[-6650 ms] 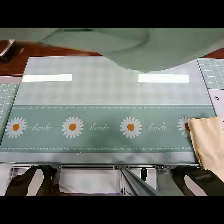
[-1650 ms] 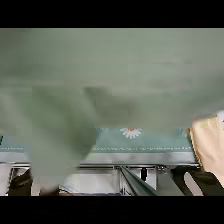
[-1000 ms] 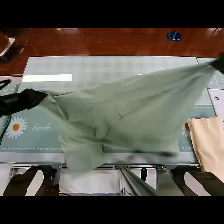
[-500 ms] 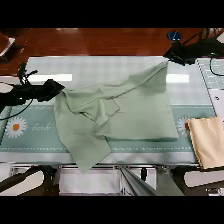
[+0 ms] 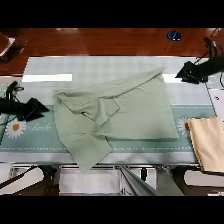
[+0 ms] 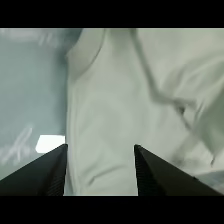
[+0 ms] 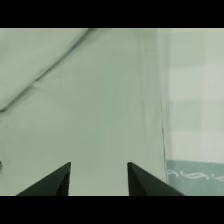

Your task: Fold the shirts.

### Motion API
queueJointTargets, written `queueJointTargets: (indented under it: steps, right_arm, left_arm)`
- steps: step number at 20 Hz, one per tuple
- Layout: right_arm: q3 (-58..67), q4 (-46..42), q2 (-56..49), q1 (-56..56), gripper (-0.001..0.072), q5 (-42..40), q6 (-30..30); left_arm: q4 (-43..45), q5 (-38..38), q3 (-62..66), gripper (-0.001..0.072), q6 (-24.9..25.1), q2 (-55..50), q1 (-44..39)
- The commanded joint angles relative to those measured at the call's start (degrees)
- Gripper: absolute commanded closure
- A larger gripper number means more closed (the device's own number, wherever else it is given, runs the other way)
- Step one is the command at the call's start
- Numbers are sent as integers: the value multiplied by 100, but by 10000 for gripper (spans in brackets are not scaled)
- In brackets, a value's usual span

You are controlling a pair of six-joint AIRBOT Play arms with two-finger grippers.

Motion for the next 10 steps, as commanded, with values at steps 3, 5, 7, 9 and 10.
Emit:
queueJointTargets:
  steps: [3,5,7,9,10]
  right_arm:
    - [-3318,476,2170,-214,298,-1419,-146]
    - [-3759,564,2636,-503,298,-1366,-81]
    - [-3906,507,2942,-802,298,-1152,-85]
    - [-3910,479,3047,-1058,298,-883,-96]
    - [-3910,466,3058,-1169,297,-802,-114]
  left_arm:
    - [-258,-232,-1657,201,101,409,686]
    - [-354,-170,-2004,201,127,380,570]
    - [-402,57,-2271,201,127,380,417]
    - [-422,345,-2448,201,127,378,170]
    - [-426,498,-2500,202,125,365,7]
